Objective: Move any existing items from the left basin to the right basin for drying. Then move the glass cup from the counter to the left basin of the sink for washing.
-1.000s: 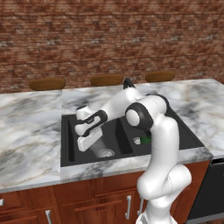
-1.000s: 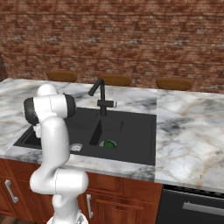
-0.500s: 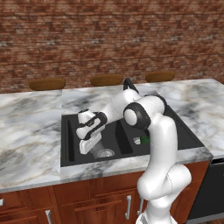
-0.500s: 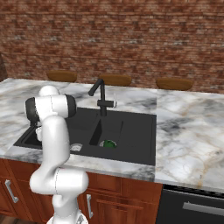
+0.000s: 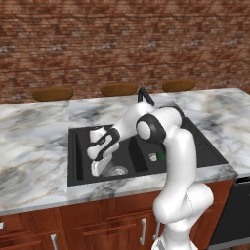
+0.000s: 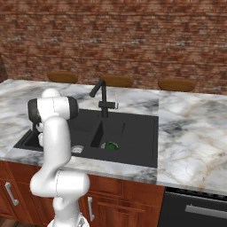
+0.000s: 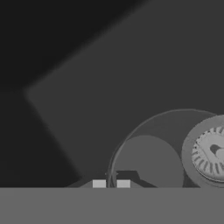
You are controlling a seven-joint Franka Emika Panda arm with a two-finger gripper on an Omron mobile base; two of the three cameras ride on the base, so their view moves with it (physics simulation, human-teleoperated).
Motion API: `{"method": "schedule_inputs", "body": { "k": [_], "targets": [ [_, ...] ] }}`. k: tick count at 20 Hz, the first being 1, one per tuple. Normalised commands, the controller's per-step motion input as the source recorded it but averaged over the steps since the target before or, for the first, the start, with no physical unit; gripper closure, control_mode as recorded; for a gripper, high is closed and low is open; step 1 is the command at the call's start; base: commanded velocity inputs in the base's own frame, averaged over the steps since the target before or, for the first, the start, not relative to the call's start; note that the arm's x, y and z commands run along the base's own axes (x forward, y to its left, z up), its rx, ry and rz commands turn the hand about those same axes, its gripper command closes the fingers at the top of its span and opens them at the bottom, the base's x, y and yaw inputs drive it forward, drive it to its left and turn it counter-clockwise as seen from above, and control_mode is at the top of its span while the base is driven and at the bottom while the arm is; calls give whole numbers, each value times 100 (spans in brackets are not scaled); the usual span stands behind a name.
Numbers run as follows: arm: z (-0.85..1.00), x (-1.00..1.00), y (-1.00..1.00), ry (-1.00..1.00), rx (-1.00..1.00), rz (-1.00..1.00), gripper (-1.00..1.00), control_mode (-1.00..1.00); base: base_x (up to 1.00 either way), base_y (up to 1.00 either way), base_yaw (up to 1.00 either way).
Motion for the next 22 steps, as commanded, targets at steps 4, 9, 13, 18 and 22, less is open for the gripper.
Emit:
{"method": "schedule_inputs", "body": {
  "k": [4, 9, 13, 18, 22],
  "targets": [
    [-21, 1, 0, 0, 5, 9, 100, -100, 0, 0, 0],
    [-23, 2, 0, 0, 5, 9, 100, -100, 0, 0, 0],
    [-23, 3, 0, 1, 4, 9, 100, -100, 0, 0, 0],
    [-23, 5, 0, 2, 2, 8, 100, -100, 0, 0, 0],
    [-23, 4, 0, 3, 2, 8, 100, -100, 0, 0, 0]
  ]
}}
